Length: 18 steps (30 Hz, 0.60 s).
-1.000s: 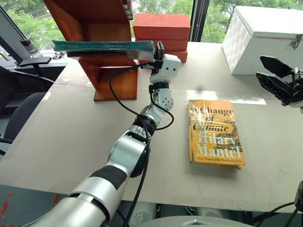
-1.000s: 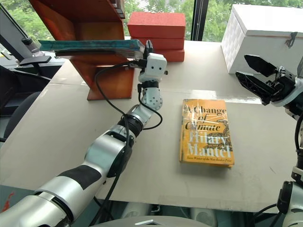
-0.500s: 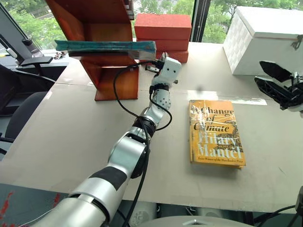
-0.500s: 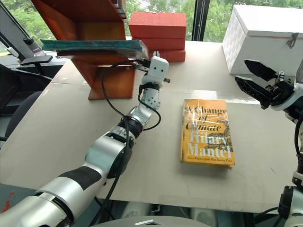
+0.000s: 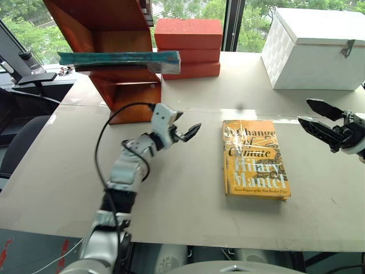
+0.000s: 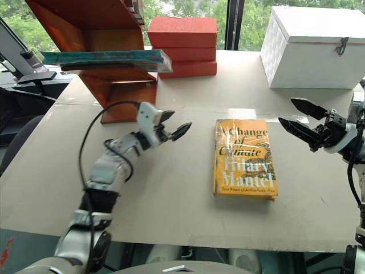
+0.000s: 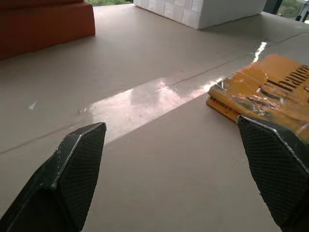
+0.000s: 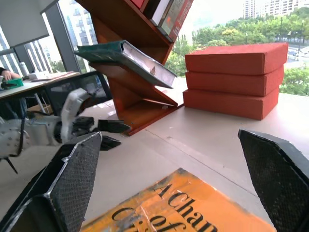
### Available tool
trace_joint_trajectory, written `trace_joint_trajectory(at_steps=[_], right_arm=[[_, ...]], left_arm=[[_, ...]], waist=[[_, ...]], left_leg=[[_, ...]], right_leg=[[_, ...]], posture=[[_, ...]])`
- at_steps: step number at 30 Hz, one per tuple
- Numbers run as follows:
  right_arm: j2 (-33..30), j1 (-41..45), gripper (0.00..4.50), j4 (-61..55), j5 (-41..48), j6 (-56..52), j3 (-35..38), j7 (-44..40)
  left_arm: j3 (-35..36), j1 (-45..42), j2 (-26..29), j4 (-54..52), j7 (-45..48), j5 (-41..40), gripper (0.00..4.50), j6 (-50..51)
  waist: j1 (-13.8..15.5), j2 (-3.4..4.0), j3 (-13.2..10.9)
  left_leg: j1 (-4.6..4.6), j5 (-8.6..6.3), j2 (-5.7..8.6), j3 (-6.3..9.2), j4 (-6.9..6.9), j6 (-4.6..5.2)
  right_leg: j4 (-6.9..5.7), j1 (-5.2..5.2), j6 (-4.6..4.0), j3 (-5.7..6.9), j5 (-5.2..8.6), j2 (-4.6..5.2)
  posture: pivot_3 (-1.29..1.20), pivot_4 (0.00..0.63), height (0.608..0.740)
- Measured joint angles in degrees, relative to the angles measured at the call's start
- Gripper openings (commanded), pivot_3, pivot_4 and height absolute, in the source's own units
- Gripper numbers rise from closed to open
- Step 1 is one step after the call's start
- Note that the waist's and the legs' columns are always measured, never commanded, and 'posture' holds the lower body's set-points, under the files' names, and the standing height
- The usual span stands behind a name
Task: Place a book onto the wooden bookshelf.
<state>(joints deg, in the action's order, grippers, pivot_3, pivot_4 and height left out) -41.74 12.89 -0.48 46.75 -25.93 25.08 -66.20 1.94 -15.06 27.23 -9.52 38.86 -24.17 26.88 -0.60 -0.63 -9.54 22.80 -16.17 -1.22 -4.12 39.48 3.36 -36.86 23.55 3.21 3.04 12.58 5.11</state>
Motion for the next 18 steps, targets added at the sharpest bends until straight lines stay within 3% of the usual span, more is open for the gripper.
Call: trace_joint_trajectory(at_steps=[5,10,18], right_arm=[[-0.6,-5.7,4.5,7.5,-7.1,7.7,-0.3,-3.0],[-1.1,-9.6,4.5,17.7,-14.7,17.9,-1.7,-6.6],[-1.3,-10.2,4.5,25.8,-19.1,26.9,-2.3,-9.8]], left_arm=[[8.8,17.9,4.3,-14.9,0.2,-6.6,4.48,5.8],[13.5,30.0,4.9,-21.9,-0.5,-6.8,4.48,4.3],[12.3,30.9,4.4,-20.9,-3.8,-0.6,4.48,-1.1]], waist=[[0.8,0.0,0.0],[1.4,0.07,0.0],[1.4,0.13,0.1]], left_leg=[[0.0,0.0,0.0,0.05,0.0,0.0],[-0.08,-0.03,0.01,0.01,-0.01,0.05],[-0.13,-0.11,-0.02,-0.02,-0.02,0.23]], right_leg=[[0.07,-0.03,-0.03,0.02,0.01,0.12],[0.07,-0.04,-0.34,-0.01,0.15,0.17],[0.07,-0.03,-0.45,-0.09,0.08,-0.12]], posture=[[0.0,0.15,0.718],[0.0,0.15,0.718],[0.0,0.15,0.718]])
